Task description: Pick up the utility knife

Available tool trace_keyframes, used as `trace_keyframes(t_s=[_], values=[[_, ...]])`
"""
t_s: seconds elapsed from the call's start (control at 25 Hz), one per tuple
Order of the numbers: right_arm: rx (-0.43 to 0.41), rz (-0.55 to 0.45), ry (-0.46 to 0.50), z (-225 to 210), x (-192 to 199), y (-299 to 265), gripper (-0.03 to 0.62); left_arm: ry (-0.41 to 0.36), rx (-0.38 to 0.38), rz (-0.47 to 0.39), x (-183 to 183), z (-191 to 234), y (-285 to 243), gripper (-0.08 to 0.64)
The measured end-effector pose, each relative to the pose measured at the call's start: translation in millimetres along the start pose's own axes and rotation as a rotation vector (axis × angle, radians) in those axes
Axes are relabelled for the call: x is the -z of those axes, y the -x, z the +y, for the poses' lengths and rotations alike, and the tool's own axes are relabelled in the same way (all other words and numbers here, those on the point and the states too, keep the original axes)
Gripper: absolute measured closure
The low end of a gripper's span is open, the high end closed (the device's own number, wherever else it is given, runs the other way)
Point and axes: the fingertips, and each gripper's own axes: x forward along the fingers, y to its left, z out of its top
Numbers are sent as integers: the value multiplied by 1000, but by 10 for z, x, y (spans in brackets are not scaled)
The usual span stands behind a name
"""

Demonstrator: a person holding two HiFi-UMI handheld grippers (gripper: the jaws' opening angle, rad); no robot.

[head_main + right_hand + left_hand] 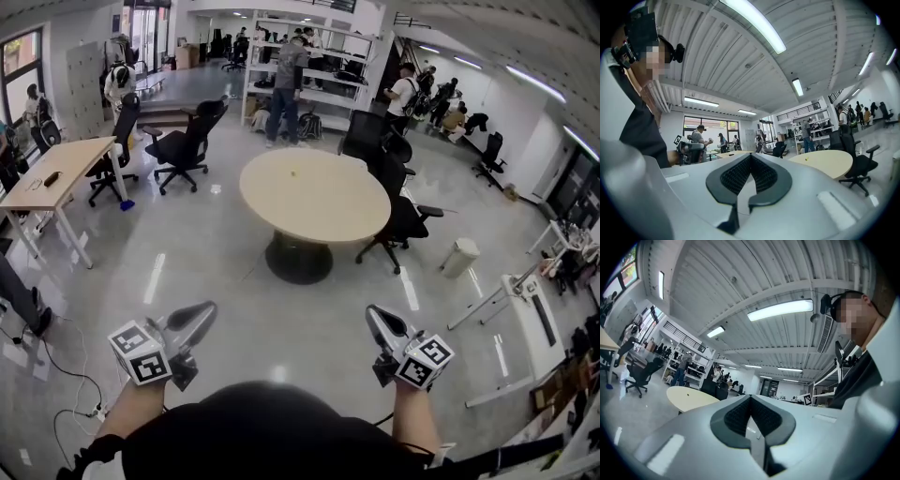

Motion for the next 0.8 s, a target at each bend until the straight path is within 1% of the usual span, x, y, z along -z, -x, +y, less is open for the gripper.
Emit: trace_keyframes(t_s=[0.12, 0.28, 0.44, 0.56, 0.68, 0.8], values=[[7, -3, 20, -353, -80, 177, 577, 1, 8, 3, 36, -126, -412, 561], [14, -5, 17, -762, -111, 400, 578, -6, 21, 10, 107, -278, -875, 561], [37, -9, 13, -1097, -83, 554, 578, -5, 46, 45, 228, -344, -1288, 561], [64, -7, -5, -1272, -8, 626, 577, -5, 77, 72, 291, -344, -1526, 561], [94, -1, -24, -1415, 12, 702, 577, 0, 104, 76, 280, -348, -1712, 561], [115, 7, -27, -1525, 2, 645, 577, 17, 126, 81, 293, -237, -1870, 561]])
